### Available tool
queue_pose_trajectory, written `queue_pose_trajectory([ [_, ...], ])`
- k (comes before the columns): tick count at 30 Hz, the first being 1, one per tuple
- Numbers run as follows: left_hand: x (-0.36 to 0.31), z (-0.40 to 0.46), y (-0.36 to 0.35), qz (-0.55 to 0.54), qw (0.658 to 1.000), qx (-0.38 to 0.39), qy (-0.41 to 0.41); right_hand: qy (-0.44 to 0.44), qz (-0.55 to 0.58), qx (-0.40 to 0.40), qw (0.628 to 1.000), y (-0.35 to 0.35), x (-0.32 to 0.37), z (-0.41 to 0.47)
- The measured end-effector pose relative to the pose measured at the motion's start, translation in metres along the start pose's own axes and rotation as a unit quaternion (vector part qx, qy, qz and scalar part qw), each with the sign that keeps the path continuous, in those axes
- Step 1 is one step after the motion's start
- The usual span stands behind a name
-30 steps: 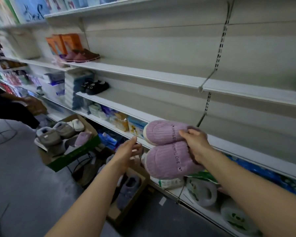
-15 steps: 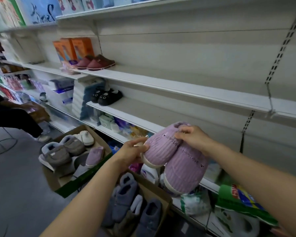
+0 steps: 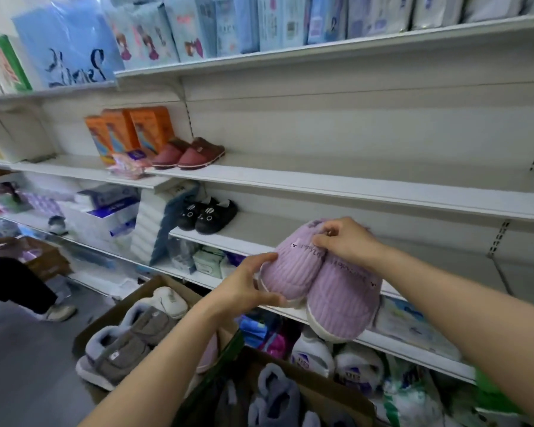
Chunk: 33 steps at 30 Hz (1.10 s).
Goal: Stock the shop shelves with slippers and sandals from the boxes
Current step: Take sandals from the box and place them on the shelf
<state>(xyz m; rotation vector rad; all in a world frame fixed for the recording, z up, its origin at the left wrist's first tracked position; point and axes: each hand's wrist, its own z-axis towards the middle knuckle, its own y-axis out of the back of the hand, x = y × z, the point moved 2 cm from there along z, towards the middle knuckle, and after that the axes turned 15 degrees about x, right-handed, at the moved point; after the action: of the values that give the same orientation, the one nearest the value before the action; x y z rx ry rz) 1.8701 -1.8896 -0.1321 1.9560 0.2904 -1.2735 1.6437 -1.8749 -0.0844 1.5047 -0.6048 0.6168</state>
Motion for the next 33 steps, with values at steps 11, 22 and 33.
queue_pose_trajectory([
  [11, 0.011, 0.034, 0.103, 0.051, 0.984, -0.139, -0.098, 0.067, -0.132, -0.015, 0.989, 0.02, 0.101, 0.101],
  [22, 0.048, 0.12, 0.259, 0.061, 0.979, -0.146, -0.129, 0.039, -0.135, -0.06, 0.988, 0.002, 0.157, 0.272],
  [33, 0.076, 0.204, 0.347, 0.069, 0.984, -0.111, -0.123, -0.02, -0.132, 0.021, 0.991, -0.016, 0.149, 0.385],
])
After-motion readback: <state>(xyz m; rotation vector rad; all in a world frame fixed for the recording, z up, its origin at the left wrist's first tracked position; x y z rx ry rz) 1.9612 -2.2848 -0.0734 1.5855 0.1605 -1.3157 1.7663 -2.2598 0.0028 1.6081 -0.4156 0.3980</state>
